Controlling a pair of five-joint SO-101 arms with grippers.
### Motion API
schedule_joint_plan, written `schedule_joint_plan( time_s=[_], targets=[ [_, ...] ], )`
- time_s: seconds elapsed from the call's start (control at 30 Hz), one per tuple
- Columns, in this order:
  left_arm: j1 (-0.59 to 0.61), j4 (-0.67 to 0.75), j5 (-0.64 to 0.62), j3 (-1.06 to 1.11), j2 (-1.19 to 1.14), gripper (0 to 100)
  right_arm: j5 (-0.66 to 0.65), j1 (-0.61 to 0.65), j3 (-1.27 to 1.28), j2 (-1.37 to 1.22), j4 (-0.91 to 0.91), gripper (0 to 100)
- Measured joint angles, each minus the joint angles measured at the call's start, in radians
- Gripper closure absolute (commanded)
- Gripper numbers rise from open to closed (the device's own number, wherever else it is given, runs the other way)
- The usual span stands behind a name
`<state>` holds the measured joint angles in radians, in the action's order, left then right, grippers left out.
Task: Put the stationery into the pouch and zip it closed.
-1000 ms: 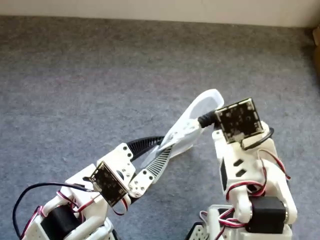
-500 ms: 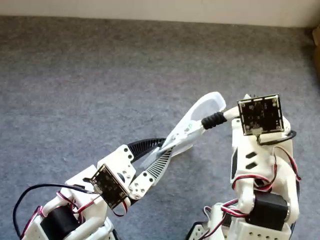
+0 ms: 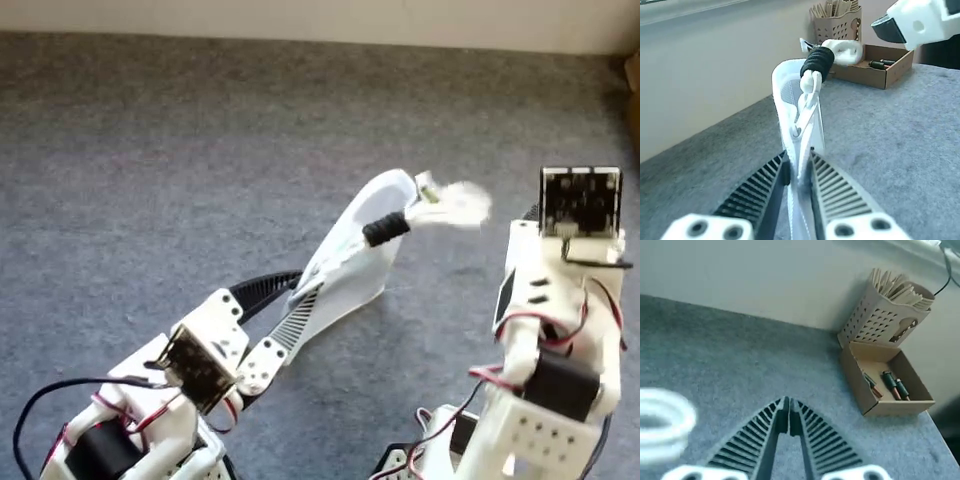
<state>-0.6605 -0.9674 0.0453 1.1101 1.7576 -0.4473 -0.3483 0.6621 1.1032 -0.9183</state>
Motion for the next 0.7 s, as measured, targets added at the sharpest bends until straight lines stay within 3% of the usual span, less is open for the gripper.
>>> schedule_joint_plan(
  time_s=[0.33, 0.47, 0.7],
  targets=[
    [0.008, -0.051, 0.0, -0.008, 0.058, 99, 0.094, -0.077, -0.054, -0.19, -0.018, 95.9],
    [0.008, -0.051, 0.0, -0.009, 0.058, 99, 0.104, -0.071, -0.15, -0.19, -0.138, 86.2],
    [0.008, -0.051, 0.0, -0.009, 0.058, 99, 0.109, 0.072, -0.353, -0.19, -0.448, 85.4]
  ],
)
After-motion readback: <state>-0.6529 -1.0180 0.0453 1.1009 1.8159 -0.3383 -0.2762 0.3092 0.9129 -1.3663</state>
